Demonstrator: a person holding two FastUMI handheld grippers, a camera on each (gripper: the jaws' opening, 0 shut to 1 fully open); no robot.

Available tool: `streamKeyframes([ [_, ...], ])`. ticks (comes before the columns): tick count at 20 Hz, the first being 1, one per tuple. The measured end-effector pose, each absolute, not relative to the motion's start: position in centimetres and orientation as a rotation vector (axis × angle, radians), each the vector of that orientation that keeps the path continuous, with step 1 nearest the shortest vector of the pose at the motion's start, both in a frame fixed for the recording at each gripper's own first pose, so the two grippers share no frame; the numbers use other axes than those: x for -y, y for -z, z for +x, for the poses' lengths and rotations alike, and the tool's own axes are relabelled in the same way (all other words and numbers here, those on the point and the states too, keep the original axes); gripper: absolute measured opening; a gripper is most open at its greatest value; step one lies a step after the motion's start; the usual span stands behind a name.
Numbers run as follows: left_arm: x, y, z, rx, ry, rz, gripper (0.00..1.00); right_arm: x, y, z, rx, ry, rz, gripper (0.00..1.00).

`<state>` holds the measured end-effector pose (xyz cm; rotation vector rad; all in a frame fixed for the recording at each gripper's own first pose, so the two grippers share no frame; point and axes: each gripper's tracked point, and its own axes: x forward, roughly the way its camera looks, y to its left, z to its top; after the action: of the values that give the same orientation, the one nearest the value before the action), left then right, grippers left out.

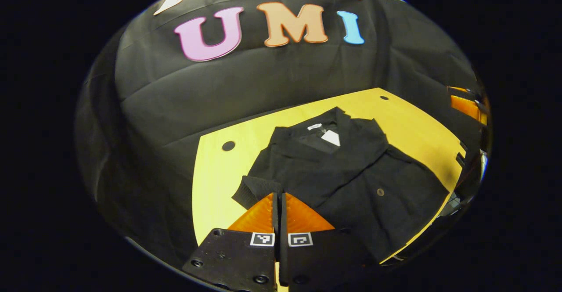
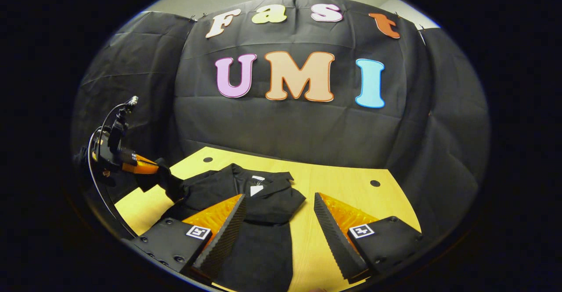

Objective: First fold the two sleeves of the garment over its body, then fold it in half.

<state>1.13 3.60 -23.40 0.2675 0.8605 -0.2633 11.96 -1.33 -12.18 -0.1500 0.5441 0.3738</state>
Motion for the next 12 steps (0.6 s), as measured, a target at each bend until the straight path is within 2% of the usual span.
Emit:
streamKeyframes([
  [12, 13.7, 27.7, 8.9, -0.866, 0.494, 0.284, 0.00, 12.7, 13.0, 13.7, -0.577, -0.255, -0.091, 0.98],
])
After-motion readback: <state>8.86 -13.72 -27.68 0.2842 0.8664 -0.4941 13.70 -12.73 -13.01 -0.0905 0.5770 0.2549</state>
